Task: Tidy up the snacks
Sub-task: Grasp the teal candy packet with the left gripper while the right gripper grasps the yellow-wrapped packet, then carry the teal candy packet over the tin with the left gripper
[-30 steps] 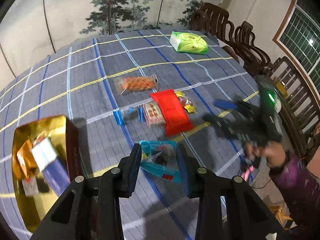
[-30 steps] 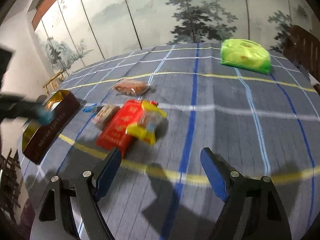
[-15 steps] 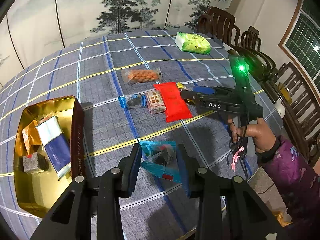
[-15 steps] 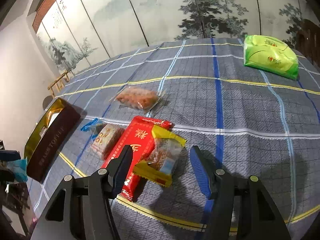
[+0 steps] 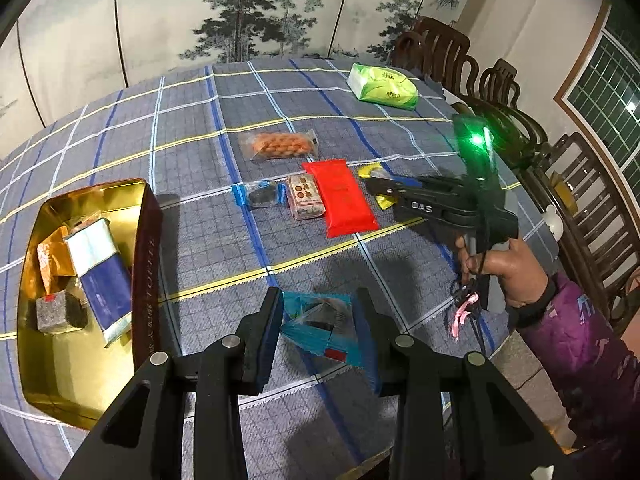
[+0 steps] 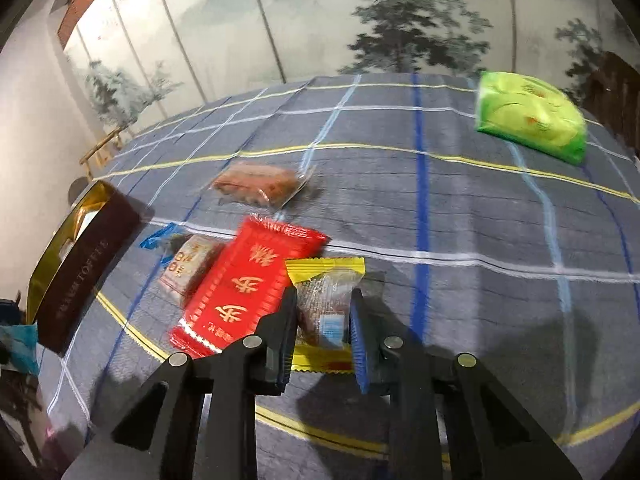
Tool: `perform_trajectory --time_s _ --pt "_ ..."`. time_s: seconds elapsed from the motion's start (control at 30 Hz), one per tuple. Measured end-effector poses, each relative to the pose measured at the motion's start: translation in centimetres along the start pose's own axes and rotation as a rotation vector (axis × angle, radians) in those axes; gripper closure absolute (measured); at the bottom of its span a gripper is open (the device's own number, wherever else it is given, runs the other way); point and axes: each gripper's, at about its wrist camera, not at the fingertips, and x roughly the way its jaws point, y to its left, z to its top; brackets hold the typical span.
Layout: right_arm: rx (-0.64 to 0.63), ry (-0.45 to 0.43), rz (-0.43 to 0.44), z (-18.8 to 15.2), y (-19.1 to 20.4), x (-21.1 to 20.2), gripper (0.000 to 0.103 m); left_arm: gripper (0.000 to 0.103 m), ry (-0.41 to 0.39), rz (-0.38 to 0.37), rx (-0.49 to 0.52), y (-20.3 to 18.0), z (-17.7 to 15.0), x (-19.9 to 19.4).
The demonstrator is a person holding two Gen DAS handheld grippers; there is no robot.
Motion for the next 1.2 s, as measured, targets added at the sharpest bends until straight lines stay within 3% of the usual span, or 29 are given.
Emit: perform_trajectory --time_s 0.17,0.37,0.53,0.87,1.2 --pt "0.065 -0.042 -0.03 -1.7 -0.9 -2.4 0.078 0.071 -0.022 0.0 -0.02 0.2 -0.8 -1.3" --pt "0.164 -0.076 -0.148 -3.5 -3.0 -4.4 0.078 0.071 -0.077 0.03 -0.046 0.9 -2.2 -4.1" --pt "0.165 -0.077 -0.216 -3.8 -2.9 -4.8 0.078 0.071 -0.109 0.06 -0.104 3.0 -3.8 -6.3" --pt "0.212 -0.064 -0.253 -3.9 -3.6 -4.6 0.078 0.073 -0.173 0.185 -0.198 8.4 -7.7 -9.4" --pt "0.192 -0.052 -0.276 -3.6 -2.9 -4.2 0.078 0.075 -0.194 0.208 -0.239 12.1 -8.1 -9.7"
